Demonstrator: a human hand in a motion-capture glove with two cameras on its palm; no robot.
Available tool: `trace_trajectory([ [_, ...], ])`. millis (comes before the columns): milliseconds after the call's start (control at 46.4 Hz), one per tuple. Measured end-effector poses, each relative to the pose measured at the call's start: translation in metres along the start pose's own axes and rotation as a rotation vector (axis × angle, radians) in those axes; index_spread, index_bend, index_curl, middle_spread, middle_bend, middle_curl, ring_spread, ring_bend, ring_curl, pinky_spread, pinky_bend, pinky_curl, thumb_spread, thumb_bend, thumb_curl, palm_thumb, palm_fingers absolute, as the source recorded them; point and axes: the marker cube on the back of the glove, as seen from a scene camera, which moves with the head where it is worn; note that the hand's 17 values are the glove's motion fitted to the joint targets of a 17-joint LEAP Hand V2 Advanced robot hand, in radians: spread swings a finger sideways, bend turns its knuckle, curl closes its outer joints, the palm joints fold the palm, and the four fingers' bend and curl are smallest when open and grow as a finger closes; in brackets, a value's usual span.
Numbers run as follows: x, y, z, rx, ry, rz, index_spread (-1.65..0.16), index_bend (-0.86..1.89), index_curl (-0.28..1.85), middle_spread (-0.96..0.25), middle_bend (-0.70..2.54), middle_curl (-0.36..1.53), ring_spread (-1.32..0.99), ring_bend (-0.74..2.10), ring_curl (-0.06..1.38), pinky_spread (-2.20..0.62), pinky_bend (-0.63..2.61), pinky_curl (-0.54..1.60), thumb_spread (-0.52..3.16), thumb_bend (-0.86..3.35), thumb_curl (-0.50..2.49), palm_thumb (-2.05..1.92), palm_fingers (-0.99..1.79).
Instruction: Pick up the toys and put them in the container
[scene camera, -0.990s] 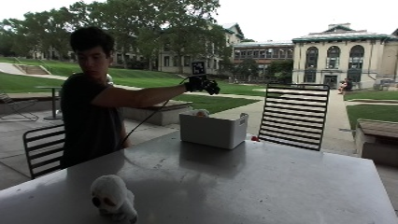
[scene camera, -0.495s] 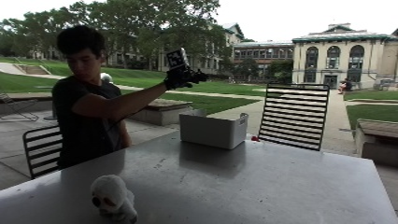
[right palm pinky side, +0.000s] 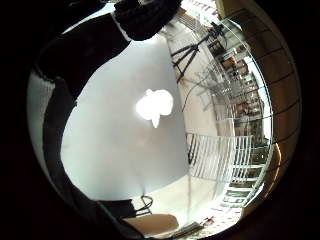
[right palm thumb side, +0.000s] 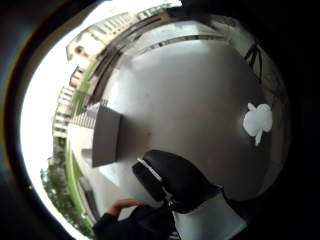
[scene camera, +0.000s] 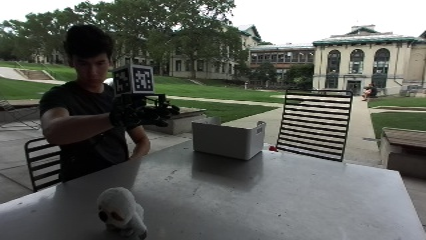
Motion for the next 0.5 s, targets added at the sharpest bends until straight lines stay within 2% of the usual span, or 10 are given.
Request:
trace_trajectory([
  [129,0.064,-0.018,0.041,-0.039,0.026,0.038,-0.35,0.12,0.34,-0.05,0.26,0.50,0.00,0.58,0.24,0.03,1.04,0.35,1.01,-0.07,0.25,-0.09,-0.13],
  [366,0.121,-0.034,0.113,-0.101,0.098,0.093,-0.34,0.08,0.27,-0.04,0.18,0.46,0.00,0.44,0.21,0.04,1.09,0.36,0.98,-0.07,0.24,-0.08,-0.19],
  [495,0.145,-0.033,0.154,-0.185,0.072,0.130,-0.34,0.08,0.25,-0.03,0.15,0.43,0.01,0.36,0.20,0.05,1.11,0.36,0.97,-0.06,0.24,-0.07,-0.21],
])
